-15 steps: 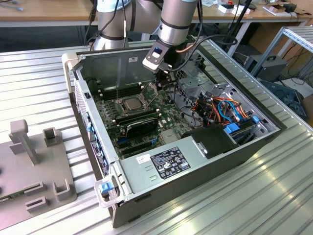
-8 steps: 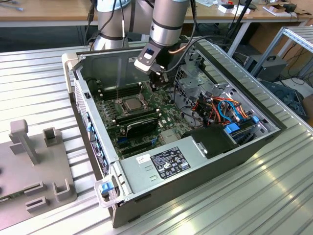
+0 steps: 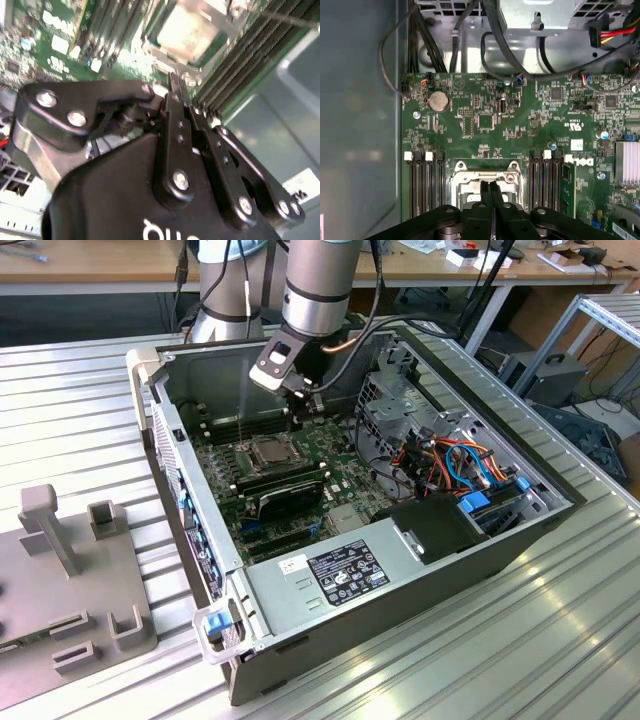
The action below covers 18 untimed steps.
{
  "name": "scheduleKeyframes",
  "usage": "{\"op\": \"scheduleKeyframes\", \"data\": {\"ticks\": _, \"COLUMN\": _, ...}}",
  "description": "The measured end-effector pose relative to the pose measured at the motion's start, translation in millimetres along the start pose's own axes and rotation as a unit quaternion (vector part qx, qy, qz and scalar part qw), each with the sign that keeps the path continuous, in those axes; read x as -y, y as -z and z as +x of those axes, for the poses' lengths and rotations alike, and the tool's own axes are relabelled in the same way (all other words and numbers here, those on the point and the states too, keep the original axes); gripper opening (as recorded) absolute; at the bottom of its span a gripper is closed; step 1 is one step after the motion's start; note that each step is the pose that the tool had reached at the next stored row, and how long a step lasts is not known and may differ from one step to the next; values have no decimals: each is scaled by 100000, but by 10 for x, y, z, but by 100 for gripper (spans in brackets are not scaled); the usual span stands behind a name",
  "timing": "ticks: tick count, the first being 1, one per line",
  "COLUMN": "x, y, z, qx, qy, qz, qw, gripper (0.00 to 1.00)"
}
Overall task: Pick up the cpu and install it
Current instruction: 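Close the cpu cover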
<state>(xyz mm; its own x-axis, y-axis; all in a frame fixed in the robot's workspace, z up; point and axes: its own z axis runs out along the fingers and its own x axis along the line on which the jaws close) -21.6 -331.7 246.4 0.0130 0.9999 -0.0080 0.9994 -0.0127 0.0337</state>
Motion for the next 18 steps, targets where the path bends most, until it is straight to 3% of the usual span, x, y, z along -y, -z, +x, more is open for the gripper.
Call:
{"op": "scheduleKeyframes", "data": {"ticks": 4, "x": 1, "y": 0, "z": -1, "qx": -1, "qy": 7, "qz": -1, "qw": 100000, "gripper": 11}}
{"op": "scheduleKeyframes", "data": {"ticks": 6, "x": 32, "y": -1, "z": -1, "qx": -7, "qy": 2, "qz": -6, "qw": 100000, "gripper": 11}}
{"op": "scheduleKeyframes", "data": {"ticks": 12, "x": 230, "y": -20, "z": -4, "qx": 13, "qy": 2, "qz": 2, "qw": 100000, "gripper": 11}}
{"op": "scheduleKeyframes", "data": {"ticks": 16, "x": 462, "y": -55, "z": -6, "qx": 43, "qy": 4, "qz": -1, "qw": 100000, "gripper": 11}}
{"op": "scheduleKeyframes", "data": {"ticks": 18, "x": 534, "y": -81, "z": -7, "qx": 51, "qy": 3, "qz": -3, "qw": 100000, "gripper": 11}}
